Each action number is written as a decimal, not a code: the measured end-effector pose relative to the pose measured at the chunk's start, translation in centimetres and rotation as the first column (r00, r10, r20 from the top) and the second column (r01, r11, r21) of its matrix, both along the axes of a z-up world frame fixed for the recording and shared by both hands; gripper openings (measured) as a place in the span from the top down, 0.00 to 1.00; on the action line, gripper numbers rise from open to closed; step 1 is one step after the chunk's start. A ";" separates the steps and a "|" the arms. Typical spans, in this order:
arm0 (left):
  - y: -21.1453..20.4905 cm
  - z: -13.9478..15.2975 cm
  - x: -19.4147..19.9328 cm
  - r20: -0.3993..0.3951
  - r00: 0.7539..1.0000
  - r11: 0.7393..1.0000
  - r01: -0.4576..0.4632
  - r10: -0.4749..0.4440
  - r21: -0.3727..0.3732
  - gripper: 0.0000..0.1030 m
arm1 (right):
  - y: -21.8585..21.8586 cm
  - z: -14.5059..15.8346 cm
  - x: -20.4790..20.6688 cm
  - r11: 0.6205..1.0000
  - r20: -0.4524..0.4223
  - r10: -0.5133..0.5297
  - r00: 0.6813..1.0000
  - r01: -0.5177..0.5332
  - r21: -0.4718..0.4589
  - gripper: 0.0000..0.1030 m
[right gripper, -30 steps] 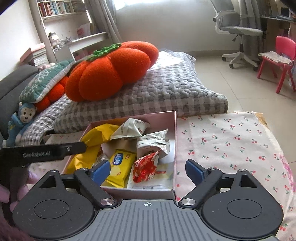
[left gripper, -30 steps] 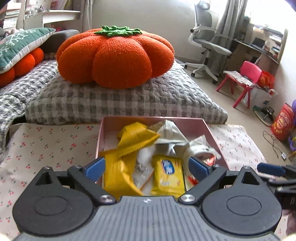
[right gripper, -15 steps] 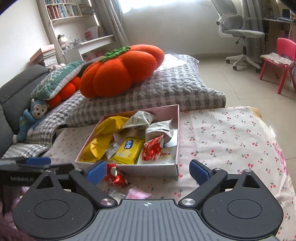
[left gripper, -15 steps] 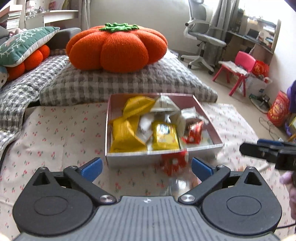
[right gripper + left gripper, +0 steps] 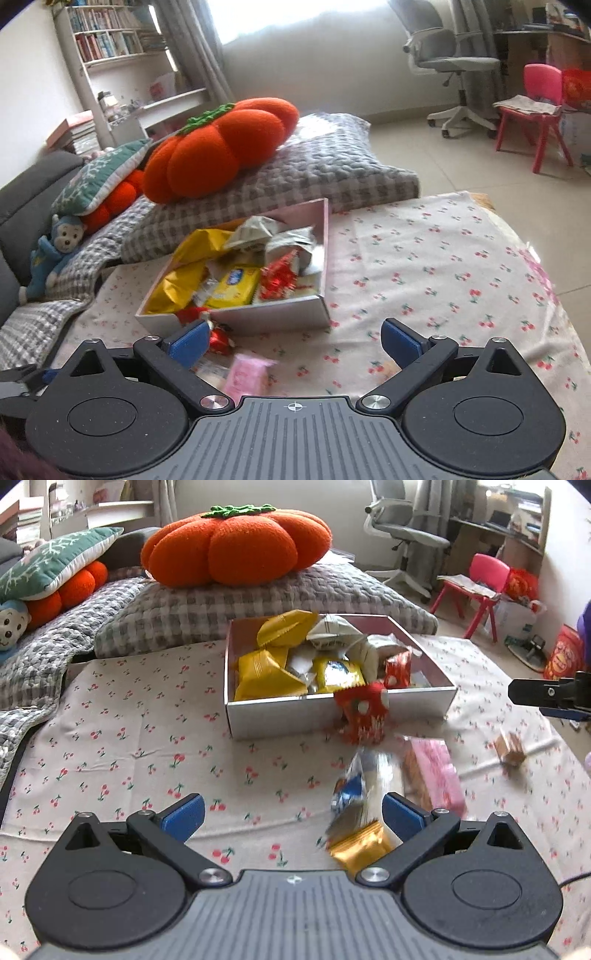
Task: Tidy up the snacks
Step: 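Withdraw both grippers from the box back toward the remaining snacks, then grasp a gold bar packet with the left gripper while the right grasps a pink packet, then carry the gold bar and pink packet over the pink box with both grippers, then lower both packets into the box and open both grippers, then withdraw both grippers from the box toward the remaining snacks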
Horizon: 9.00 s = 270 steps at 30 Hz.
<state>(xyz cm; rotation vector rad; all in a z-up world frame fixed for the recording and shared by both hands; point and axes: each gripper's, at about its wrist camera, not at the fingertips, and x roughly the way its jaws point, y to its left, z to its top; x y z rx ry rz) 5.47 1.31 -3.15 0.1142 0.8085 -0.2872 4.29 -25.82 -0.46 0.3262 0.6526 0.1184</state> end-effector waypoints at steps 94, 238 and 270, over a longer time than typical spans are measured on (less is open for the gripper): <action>1.8 -3.9 -2.7 -0.057 0.998 1.000 0.024 -0.023 0.016 0.61 | 7.3 -6.1 -2.3 0.928 -0.157 0.241 0.958 -0.274 -0.251 0.49; -4.5 1.9 4.4 0.022 0.992 0.991 0.122 -0.121 -0.050 0.01 | 3.0 1.7 3.9 0.977 -0.088 0.089 0.992 -0.104 -0.186 0.06; -2.1 -4.0 -2.7 0.004 0.986 0.983 0.168 -0.168 -0.076 0.03 | -1.1 -6.6 -0.9 0.955 -0.163 0.057 0.985 -0.102 -0.280 0.04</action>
